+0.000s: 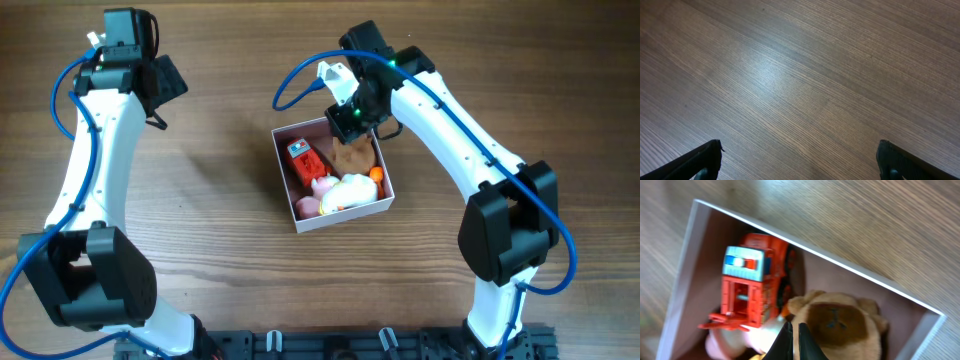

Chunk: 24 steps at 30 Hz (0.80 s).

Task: Pack container

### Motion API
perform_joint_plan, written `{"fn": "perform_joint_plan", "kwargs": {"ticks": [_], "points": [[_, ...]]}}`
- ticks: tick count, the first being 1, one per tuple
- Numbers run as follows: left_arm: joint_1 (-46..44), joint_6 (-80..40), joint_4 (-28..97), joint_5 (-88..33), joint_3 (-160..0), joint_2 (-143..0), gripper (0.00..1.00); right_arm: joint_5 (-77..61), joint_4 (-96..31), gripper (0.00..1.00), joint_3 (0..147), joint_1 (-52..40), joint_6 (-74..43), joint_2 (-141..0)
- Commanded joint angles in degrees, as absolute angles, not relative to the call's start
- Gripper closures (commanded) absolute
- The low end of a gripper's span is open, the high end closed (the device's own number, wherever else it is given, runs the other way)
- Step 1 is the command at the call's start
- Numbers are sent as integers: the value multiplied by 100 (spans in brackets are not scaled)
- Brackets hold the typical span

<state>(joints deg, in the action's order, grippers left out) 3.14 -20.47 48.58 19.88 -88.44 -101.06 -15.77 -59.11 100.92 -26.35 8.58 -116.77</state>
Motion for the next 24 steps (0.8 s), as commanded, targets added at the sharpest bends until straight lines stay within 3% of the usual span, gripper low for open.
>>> {"fn": "perform_joint_plan", "kwargs": {"ticks": [1,24], "points": [[333,-1997,4860,2040,-8801,-10130,0,-1203,-5920,96,10149,-2683,749,-11649],[333,-1997,4860,2040,-8801,-10130,0,-1201,-6128,96,9835,-3035,757,-12346]]}}
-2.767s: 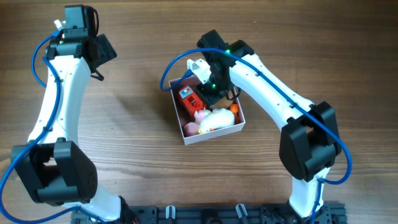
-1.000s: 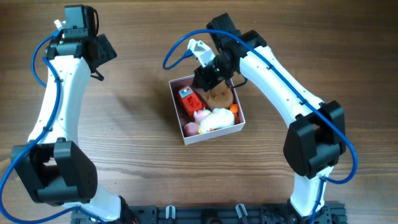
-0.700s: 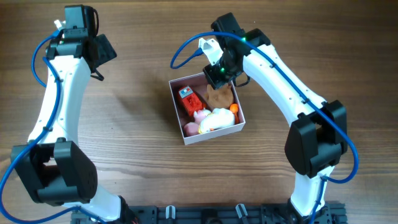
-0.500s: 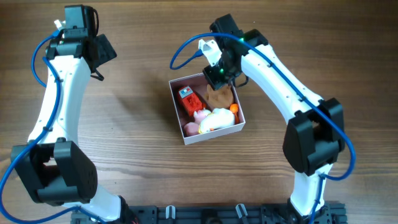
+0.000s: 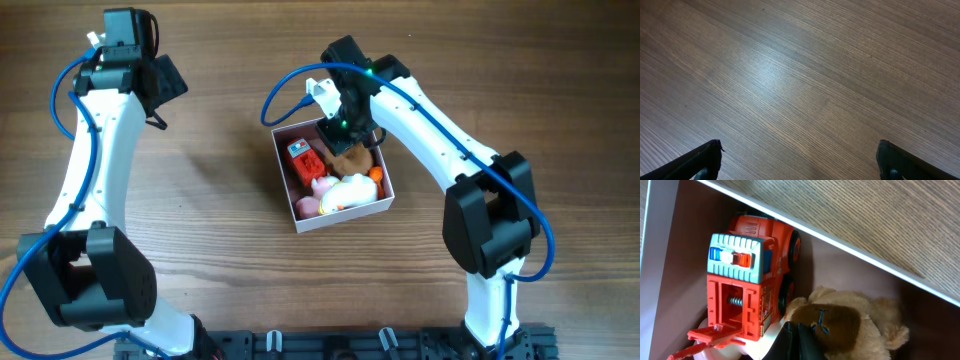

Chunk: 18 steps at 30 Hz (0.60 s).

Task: Pack container

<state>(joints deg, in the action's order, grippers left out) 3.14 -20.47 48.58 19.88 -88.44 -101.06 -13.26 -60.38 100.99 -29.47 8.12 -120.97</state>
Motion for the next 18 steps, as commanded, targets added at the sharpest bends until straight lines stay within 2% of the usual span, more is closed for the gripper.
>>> {"fn": "perform_joint_plan", "kwargs": {"ticks": [1,18], "points": [[333,-1997,4860,2040,-8803,-10130,0,-1201,-6106,96,9736,-3061,757,-12346],[333,-1997,4860,2040,-8801,-10130,0,-1570,-5721,96,9168,-3205,904,-12346]]}}
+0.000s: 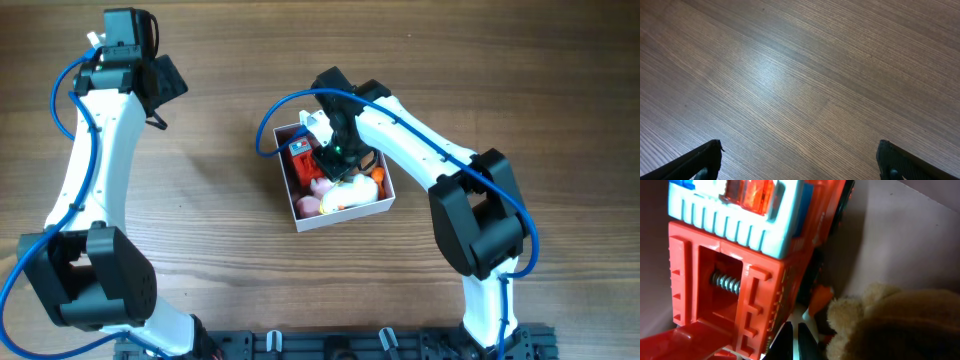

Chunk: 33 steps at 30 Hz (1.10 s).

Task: Pack container

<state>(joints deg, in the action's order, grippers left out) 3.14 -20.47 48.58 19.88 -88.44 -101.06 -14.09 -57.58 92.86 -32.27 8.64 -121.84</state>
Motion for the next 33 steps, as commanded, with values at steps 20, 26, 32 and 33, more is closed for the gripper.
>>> {"fn": "perform_joint_plan", "kwargs": {"ticks": [20,26,32,33], "points": [[333,-1997,4858,2040,-8801,-10130,0,-259,-5570,96,9727,-3218,733,-12317],[333,-1997,4860,2040,-8801,-10130,0,-259,-5629,96,10259,-3218,755,-12075],[333,-1997,4860,2040,-8803,-10130,0,-784,-6018,96,10473,-3218,757,-11754],[333,-1997,4860,2040,-8801,-10130,0,-847,-6145,96,10473,-3218,768,-11671]]}}
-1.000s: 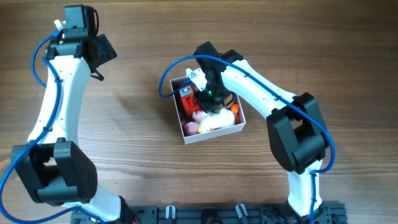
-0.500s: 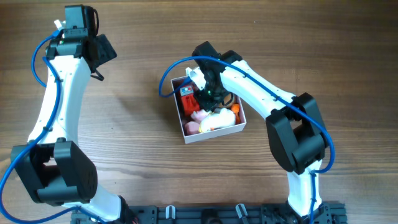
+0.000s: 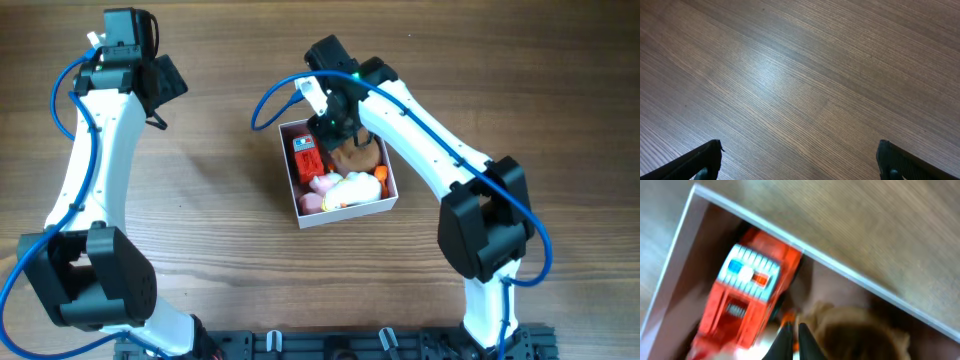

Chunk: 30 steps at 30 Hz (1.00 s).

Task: Pack container

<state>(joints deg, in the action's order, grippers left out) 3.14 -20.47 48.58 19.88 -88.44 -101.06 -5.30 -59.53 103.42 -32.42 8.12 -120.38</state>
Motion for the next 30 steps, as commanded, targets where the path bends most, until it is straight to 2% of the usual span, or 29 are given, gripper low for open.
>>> {"fn": "perform_joint_plan", "kwargs": {"ticks": [1,8,12,20,30], "points": [[333,-1997,4858,2040,-8801,-10130,0,-884,-6289,96,10473,-3210,864,-11581],[333,-1997,4860,2040,-8801,-10130,0,-1531,-7129,96,10473,-3197,1822,-11104],[333,-1997,4860,2040,-8801,-10130,0,-1817,-7015,96,10280,-3197,2104,-11122],[333,-1997,4860,2040,-8801,-10130,0,-2265,-6370,96,10079,-3203,2080,-11122],[333,-1997,4860,2040,-8801,-10130,0,-2261,-6267,95,10079,-3210,1929,-11371]]}}
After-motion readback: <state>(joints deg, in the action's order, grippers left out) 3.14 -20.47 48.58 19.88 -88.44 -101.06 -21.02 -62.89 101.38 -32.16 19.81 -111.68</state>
